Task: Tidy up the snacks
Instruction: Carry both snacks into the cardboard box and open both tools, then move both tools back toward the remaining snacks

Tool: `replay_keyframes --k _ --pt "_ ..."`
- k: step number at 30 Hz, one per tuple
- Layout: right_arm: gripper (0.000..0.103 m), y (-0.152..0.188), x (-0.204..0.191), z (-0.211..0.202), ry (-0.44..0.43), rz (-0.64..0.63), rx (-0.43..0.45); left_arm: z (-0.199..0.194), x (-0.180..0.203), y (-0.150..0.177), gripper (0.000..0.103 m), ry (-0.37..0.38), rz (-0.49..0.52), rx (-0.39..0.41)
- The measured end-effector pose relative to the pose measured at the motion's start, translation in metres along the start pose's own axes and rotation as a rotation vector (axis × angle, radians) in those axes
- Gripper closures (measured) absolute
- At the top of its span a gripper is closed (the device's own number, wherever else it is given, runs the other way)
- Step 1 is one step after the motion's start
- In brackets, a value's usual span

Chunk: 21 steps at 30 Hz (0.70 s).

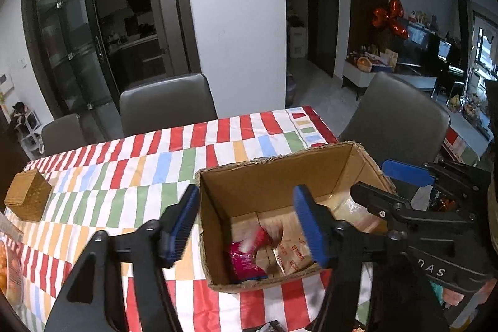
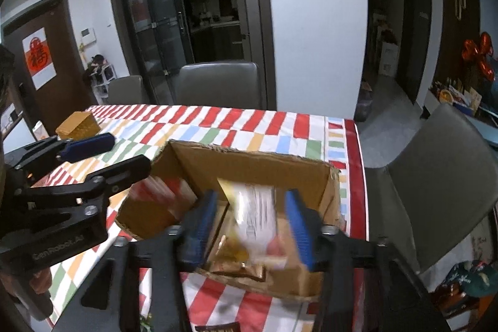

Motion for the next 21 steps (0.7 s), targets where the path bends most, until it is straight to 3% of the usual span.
replay_keyframes --k 8,13,21 --pt "0.052 0.022 -0.016 -0.024 0.017 -0.061 0.007 -0.037 -0.005 0.024 0.034 -0.03 -0.003 0.032" --pt "0.05 0.046 -0.029 -0.046 0.016 -0.104 0.01 -0.066 -0.005 0.042 0.034 -0.006 -0.019 0.055" --pt "0.05 0.078 -0.034 -0.079 0.008 -0.114 0.02 -0.096 0.018 0.074 0.032 0.023 0.042 0.061"
Point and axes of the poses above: each gripper's, at about its wrist camera, not at the fingertips, and z roughly the way its jaws point, x to its right, y to its underside, the point moved 2 cm from there along z, roughly the way its jaws point, and after that the axes turned 10 degrees about -y, right-handed, at the moved point
